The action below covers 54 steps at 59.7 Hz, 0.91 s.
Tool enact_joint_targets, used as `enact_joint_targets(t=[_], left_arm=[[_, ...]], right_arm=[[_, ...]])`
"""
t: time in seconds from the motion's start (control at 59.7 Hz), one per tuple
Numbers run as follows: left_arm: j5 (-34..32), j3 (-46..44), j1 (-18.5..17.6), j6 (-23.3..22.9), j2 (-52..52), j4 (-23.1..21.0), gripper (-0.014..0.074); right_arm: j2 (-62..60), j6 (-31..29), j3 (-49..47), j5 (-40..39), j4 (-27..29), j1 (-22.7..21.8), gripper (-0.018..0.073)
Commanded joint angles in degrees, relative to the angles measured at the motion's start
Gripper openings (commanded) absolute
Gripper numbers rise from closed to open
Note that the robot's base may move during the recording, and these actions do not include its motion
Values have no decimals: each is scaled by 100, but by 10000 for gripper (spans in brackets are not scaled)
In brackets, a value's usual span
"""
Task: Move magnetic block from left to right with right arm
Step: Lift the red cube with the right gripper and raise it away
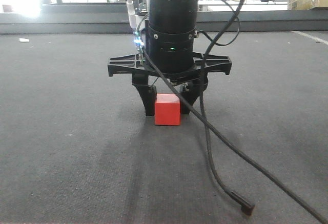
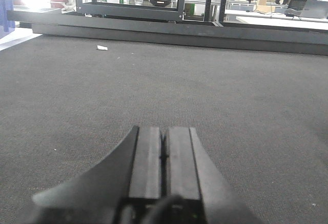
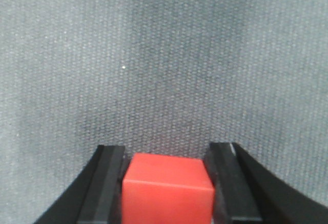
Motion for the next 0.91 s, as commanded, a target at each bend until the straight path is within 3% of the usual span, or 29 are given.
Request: enact_joint_targets(t=[0.0,0.319,0.52,0.888], left_arm=[[-520,48,0,-38,-83,0,-116],[-520,48,0,-38,-83,0,-115],[-520,48,0,-38,-83,0,-116],[-520,48,0,-38,-83,0,-116]], right_arm=[[-555,-192,-283,-108,-70,-28,230],[-1612,-1681,-379,-429,-254,-122,229],[-2391,-2480,57,-531,-254,-324,229],[-4364,-2696,2135,-1300,-249,-1025,229]])
